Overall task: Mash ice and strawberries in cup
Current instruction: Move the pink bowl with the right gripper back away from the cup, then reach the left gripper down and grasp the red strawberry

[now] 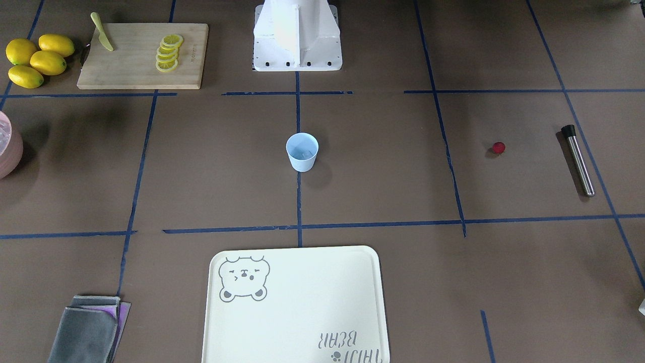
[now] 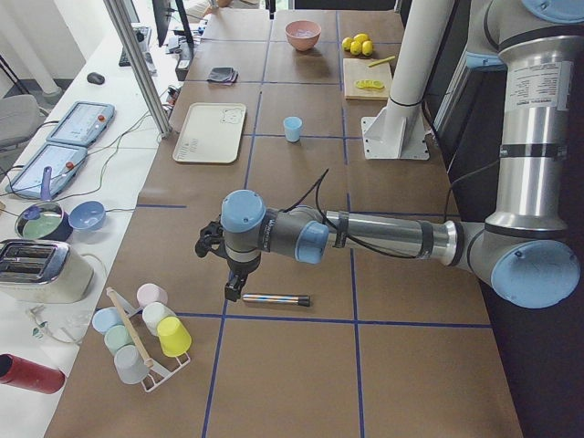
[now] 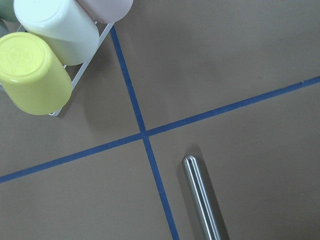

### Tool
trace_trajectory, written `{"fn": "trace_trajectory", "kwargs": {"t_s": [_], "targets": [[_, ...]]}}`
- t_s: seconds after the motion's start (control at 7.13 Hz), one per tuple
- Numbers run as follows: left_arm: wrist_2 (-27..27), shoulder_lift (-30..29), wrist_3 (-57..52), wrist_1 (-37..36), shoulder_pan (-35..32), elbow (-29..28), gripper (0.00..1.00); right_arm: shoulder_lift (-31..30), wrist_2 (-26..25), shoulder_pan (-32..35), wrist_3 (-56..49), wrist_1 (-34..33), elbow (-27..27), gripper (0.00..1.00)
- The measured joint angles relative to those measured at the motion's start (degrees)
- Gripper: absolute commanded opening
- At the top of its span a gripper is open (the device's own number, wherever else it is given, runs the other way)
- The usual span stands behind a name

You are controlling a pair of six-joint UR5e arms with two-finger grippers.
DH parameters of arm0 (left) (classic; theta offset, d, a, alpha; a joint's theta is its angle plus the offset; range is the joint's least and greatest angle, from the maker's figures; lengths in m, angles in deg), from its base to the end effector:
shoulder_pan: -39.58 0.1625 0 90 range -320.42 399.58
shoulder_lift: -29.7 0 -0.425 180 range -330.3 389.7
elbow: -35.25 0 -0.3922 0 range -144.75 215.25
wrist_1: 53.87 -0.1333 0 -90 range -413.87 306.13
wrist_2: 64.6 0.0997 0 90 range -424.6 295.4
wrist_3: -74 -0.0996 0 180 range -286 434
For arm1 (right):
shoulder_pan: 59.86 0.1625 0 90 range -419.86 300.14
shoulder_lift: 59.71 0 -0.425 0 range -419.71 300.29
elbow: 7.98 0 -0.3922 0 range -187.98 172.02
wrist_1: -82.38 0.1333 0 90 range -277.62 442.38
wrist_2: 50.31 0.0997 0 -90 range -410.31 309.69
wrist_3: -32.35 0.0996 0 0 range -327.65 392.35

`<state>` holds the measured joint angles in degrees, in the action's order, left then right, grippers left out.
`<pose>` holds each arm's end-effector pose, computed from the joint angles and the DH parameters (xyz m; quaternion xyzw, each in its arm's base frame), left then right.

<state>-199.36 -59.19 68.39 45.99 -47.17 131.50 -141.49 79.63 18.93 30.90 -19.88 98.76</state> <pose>-0.0349 -0.4998 0.5948 0.1284 0.3749 0.1204 0.9102 -0.0351 -0.5337 0.4702 0.0747 -0.3470 -0.1405 0.9242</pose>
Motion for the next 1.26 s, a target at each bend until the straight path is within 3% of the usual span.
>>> {"fn": "trace_trajectory", "kwargs": {"t_s": [0.28,0.7,1.26], "targets": [[0.0,-0.3,0.0,2.3,0.0,-0.4,1.0,-10.3,3.4,9.1,-13.6,0.1,-0.9,0.99],[-0.1,-0.6,1.6,3.6,1.0,0.6,1.0,-18.3,3.8,14.6,-17.5,0.2,-1.2,0.99],[2.4,-0.2,33.7,5.9,16.5,9.5,1.0,-18.2,3.8,14.9,-15.8,0.7,-1.0,0.99]]}}
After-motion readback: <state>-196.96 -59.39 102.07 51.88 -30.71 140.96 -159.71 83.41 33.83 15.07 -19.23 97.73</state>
